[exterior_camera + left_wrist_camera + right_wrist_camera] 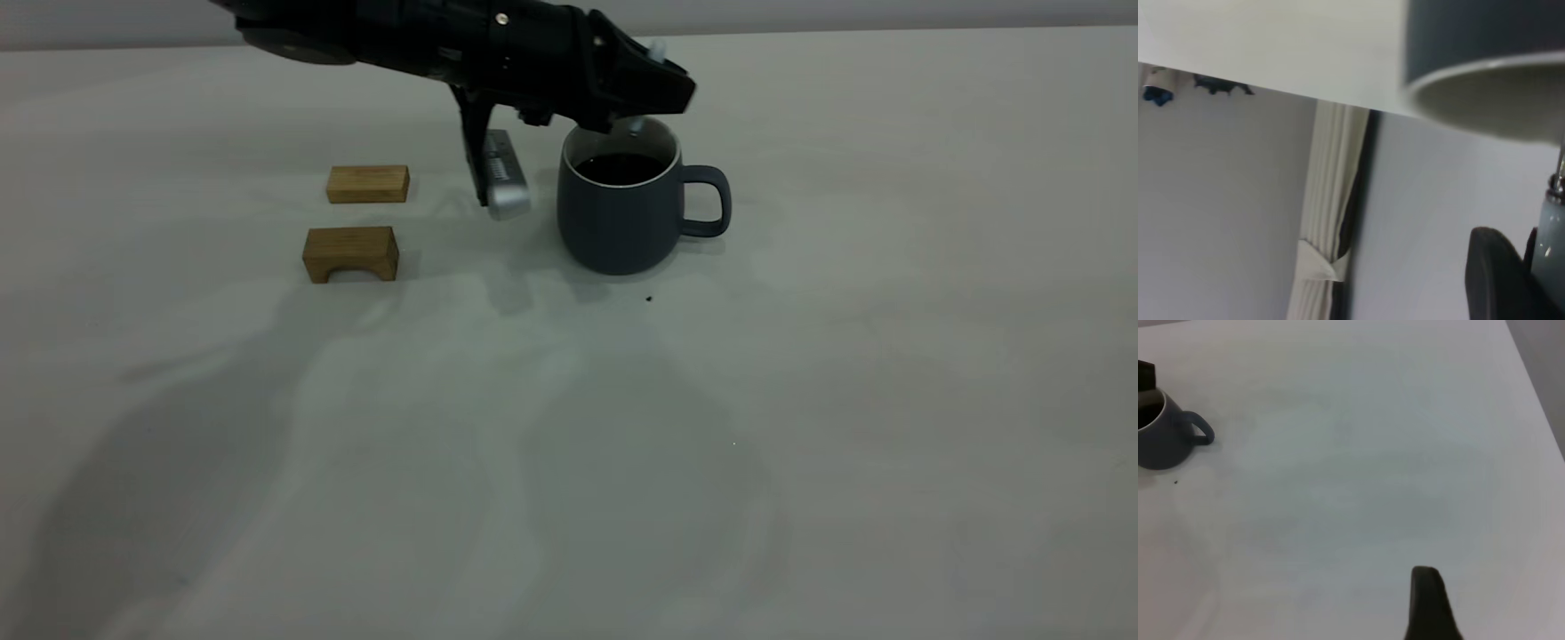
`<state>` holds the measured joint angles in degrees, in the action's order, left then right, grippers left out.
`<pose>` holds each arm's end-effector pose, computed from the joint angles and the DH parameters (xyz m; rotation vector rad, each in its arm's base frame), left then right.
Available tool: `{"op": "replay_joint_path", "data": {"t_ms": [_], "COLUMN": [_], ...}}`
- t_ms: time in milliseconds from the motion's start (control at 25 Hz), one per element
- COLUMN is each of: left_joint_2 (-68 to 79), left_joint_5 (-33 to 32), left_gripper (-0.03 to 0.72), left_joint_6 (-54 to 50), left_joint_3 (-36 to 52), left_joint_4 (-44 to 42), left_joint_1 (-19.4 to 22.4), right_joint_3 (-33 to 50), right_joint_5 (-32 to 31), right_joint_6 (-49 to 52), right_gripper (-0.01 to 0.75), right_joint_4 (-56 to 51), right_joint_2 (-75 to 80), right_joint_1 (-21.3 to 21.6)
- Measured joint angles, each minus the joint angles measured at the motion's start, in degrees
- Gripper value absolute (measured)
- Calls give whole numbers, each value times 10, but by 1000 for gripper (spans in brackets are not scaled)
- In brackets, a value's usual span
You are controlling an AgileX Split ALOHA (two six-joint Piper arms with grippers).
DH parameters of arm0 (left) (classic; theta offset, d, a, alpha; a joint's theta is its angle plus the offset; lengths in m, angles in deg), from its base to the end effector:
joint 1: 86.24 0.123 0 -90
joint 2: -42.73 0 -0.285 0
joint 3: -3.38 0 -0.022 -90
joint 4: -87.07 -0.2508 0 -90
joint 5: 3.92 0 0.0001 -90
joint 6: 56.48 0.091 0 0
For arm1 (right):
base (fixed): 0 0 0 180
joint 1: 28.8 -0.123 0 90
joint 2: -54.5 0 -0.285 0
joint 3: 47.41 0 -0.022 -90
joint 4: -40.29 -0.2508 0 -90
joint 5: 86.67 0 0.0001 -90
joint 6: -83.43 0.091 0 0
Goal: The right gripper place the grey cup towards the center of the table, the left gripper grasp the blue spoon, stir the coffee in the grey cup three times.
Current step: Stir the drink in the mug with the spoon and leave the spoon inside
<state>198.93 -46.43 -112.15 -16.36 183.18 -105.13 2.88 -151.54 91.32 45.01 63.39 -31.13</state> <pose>0.4536 -0.2199 0.0273 1.9269 -1.2267 1.0802 -0.0020 -0.0069 0.2636 0.1099 2.1591 0.0019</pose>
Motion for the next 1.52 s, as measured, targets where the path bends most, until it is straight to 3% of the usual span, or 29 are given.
{"op": "replay_joint_path", "data": {"t_ms": [360, 680, 1000, 1320, 1520], "left_joint_2": [9, 11, 11, 12, 12], "left_joint_5": [23, -57, -72, -8, -6], "left_gripper": [127, 127, 127, 126, 125], "left_joint_6": [0, -6, -59, -27, -18], "left_joint_3": [-22, -23, -24, -24, -24], "left_joint_4": [26, -21, -101, -20, 2], "left_joint_1": [-15, -16, 31, 14, -7], "right_joint_3": [0, 0, 0, 0, 0], "right_joint_5": [0, 0, 0, 0, 0], "right_joint_6": [0, 0, 0, 0, 0], "right_gripper": [535, 535, 535, 535, 535], "right_joint_4": [0, 0, 0, 0, 0], "right_joint_2": [0, 0, 0, 0, 0], "right_joint_1": [0, 0, 0, 0, 0]}}
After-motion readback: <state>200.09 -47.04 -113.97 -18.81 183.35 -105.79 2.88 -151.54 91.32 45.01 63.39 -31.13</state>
